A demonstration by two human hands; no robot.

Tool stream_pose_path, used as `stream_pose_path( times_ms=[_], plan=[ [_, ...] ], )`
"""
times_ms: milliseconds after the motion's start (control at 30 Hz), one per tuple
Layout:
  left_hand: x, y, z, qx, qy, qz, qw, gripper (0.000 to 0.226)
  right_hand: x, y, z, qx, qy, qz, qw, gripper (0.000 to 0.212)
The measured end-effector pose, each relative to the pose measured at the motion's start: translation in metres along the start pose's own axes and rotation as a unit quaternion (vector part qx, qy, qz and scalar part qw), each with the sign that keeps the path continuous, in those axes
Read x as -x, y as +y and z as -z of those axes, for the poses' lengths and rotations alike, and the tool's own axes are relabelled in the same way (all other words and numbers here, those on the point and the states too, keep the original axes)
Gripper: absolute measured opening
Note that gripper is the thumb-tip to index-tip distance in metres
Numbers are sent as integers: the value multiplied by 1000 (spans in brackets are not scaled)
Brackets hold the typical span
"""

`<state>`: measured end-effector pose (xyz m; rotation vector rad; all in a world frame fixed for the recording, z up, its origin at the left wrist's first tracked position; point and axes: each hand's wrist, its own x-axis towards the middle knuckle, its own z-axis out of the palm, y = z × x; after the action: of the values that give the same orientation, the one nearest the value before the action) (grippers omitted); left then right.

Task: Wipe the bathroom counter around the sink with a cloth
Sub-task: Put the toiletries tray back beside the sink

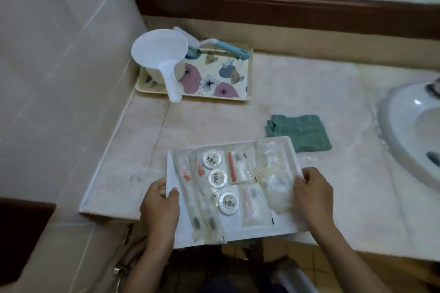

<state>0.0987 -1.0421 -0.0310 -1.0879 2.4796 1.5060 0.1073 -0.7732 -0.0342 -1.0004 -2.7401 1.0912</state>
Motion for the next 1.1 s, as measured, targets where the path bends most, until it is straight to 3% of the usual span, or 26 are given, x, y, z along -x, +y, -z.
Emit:
stream_pose_path(
  times_ms=[300,533,633,767,967,1100],
  plan=[
    [109,70,-136,-51,-165,-108,979,24,0,137,156,-103,110,-149,977,11],
    [262,98,-264,-81,-255,-164,949,32,-6,278,284,-140,195,-188,952,15],
    [320,107,-313,-93,-286,-183,936,34,-13,334,329,-155,215,-217,940,9],
    [382,118,-364,-90,-309,-205,924,30,-20,393,380,-169,216,-240,931,17],
    [451,137,-430,-80,-354,-232,903,18,-46,456,440,-197,224,-274,914,24],
    [487,157,-476,-99,-394,-232,884,24,-79,492,476,-195,235,-281,910,22]
  ],
)
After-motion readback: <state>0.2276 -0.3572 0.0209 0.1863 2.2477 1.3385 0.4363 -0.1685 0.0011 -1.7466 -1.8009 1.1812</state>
